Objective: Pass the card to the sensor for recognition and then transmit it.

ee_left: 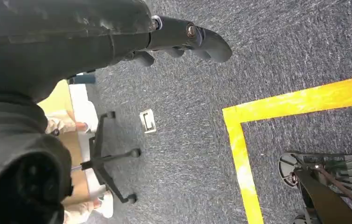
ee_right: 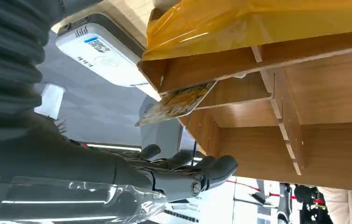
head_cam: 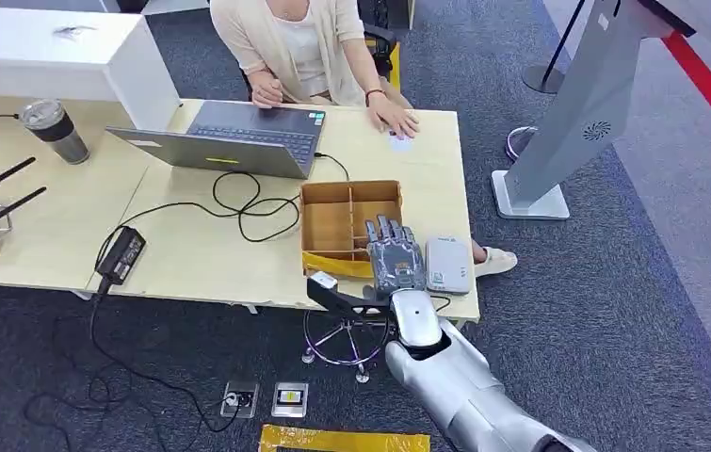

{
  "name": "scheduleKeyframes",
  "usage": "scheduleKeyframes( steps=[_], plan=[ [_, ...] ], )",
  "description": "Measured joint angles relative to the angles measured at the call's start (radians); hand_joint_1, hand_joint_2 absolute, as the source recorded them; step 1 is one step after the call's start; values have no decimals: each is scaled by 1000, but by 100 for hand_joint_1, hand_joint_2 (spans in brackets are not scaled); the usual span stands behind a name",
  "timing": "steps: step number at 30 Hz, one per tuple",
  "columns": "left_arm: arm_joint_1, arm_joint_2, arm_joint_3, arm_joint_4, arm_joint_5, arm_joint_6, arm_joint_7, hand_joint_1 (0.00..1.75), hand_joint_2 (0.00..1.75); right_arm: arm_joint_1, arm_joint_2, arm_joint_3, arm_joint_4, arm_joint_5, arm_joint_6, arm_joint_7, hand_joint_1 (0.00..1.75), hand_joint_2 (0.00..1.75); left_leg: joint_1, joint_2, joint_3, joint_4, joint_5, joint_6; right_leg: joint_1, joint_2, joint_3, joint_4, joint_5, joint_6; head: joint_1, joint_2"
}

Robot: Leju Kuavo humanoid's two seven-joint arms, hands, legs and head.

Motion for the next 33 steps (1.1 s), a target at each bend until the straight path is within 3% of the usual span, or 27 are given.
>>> scheduleKeyframes(
  steps=[8,9,33],
  plan=[
    [0,0,0,0,1,0,6,0,0,3,-2,0,0,-6,5,6,0,175,0,0,0,0,0,0,0,0,0,0,0,0,0,0],
    [0,0,0,0,1,0,8,0,0,2,-2,0,0,-7,5,6,175,175,0,0,0,0,0,0,0,0,0,0,0,0,0,0],
    [0,0,0,0,6,0,18,0,0,-6,-21,0,8,-51,2,-13,175,175,0,1,0,0,0,0,0,0,0,0,0,0,0,0]
  ],
)
